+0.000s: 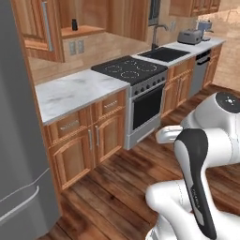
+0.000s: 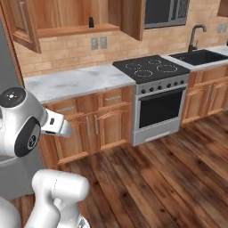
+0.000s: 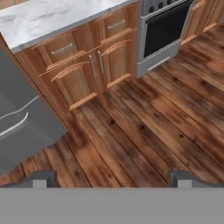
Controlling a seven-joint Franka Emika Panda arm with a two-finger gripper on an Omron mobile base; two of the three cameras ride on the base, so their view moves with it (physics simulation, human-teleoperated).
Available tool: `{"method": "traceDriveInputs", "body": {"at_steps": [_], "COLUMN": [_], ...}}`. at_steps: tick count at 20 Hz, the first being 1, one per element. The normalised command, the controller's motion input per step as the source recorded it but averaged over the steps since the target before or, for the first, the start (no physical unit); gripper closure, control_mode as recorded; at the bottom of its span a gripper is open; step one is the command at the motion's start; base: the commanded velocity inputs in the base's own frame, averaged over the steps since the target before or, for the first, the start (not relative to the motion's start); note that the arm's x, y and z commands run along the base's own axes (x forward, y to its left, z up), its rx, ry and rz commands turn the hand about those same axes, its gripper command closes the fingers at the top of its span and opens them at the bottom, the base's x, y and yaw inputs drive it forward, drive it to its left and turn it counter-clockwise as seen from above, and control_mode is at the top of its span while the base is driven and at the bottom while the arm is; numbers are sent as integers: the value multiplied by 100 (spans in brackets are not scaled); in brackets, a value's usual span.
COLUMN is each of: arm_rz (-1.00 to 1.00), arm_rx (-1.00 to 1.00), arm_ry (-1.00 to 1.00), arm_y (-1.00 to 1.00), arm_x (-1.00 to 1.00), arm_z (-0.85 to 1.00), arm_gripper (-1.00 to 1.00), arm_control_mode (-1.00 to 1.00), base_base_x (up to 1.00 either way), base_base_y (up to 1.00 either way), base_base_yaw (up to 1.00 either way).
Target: Move the ketchup and shaker from the cabinet to the dining counter.
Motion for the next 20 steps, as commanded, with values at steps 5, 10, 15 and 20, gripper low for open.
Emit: {"method": "traceDriveInputs", "body": {"at_steps": [5, 10, 15, 20], "arm_rz": [0, 0, 0, 0], "arm_rx": [0, 0, 0, 0], "arm_ry": [0, 0, 0, 0], "arm_y": [0, 0, 0, 0], "arm_x": [0, 0, 0, 0], "arm_z": [0, 0, 0, 0], "arm_gripper": [-100, -100, -100, -100], "arm_control_mode": [100, 100, 100, 100], "base_base_x": [93, 81, 62, 38], "base_base_y": [0, -11, -17, -20], "base_base_yaw": [0, 17, 47, 60]}}
